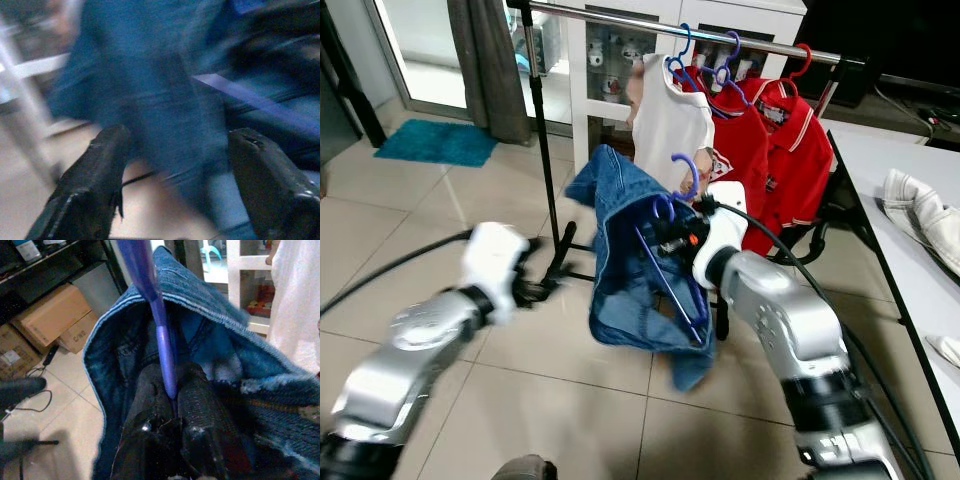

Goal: Hang hanger

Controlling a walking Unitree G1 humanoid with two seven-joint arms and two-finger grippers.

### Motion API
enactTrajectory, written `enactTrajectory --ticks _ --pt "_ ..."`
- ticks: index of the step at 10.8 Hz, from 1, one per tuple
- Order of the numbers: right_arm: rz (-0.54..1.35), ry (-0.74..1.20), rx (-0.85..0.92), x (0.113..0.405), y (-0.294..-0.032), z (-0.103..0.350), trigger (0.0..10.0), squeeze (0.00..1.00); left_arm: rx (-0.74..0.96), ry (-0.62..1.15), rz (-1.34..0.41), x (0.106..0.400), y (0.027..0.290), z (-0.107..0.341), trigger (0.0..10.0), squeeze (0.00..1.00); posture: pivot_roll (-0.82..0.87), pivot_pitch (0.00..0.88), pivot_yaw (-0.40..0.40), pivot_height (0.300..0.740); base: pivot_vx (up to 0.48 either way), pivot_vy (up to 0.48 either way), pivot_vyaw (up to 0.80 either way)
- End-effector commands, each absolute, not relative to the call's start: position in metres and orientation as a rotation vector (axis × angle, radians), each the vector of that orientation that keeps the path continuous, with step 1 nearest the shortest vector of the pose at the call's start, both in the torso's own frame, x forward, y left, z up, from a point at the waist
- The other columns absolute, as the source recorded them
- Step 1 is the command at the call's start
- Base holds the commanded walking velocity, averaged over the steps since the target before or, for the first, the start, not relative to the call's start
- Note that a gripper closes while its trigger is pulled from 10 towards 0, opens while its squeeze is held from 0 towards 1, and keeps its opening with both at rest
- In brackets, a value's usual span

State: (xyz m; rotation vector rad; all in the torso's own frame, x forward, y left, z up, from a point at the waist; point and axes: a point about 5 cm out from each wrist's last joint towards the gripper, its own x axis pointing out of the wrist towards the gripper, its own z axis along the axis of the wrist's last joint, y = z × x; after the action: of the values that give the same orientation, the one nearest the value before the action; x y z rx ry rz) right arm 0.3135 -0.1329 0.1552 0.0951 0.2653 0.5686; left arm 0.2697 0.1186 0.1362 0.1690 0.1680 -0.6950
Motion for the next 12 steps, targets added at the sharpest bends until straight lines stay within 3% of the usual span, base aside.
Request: enactTrajectory --ticks 1,2,3,7,10,11,12 --pt "0.531 0.244 0.101 0.320 -0.138 0.164 10.0 0.00 0.158 0.157 -0.820 0.267 0.106 0.137 10.0 1.00 0.11 0.000 -0.073 0.740 0.000 0.000 0.00" --pt "0.536 0.241 0.119 0.325 -0.132 0.167 10.0 0.00 0.161 0.183 -0.968 0.264 0.099 0.130 10.0 0.31 0.10 0.000 -0.072 0.740 0.000 0.000 0.00" --pt "0.547 0.239 0.124 0.326 -0.128 0.170 10.0 0.00 0.184 0.221 -1.049 0.265 0.100 0.121 10.0 0.00 0.10 0.000 -0.074 0.740 0.000 0.000 0.00" --pt "0.580 0.236 0.136 0.327 -0.116 0.177 10.0 0.00 0.279 0.239 -1.314 0.267 0.091 0.111 10.0 0.00 0.10 0.000 -0.070 0.740 0.000 0.000 0.00" --pt "0.588 0.237 0.142 0.325 -0.112 0.178 10.0 0.00 0.380 0.205 -1.349 0.275 0.081 0.100 10.0 0.00 0.09 0.000 -0.061 0.740 0.000 0.000 0.00" --pt "0.588 0.237 0.147 0.324 -0.110 0.178 10.0 0.00 0.374 0.172 -1.373 0.277 0.072 0.099 7.9 0.00 0.08 0.000 -0.058 0.740 0.000 0.000 0.00" --pt "0.591 0.239 0.151 0.323 -0.108 0.178 10.0 0.00 0.394 0.144 -1.379 0.278 0.064 0.096 1.6 0.00 0.08 0.000 -0.056 0.740 0.000 0.000 0.00"
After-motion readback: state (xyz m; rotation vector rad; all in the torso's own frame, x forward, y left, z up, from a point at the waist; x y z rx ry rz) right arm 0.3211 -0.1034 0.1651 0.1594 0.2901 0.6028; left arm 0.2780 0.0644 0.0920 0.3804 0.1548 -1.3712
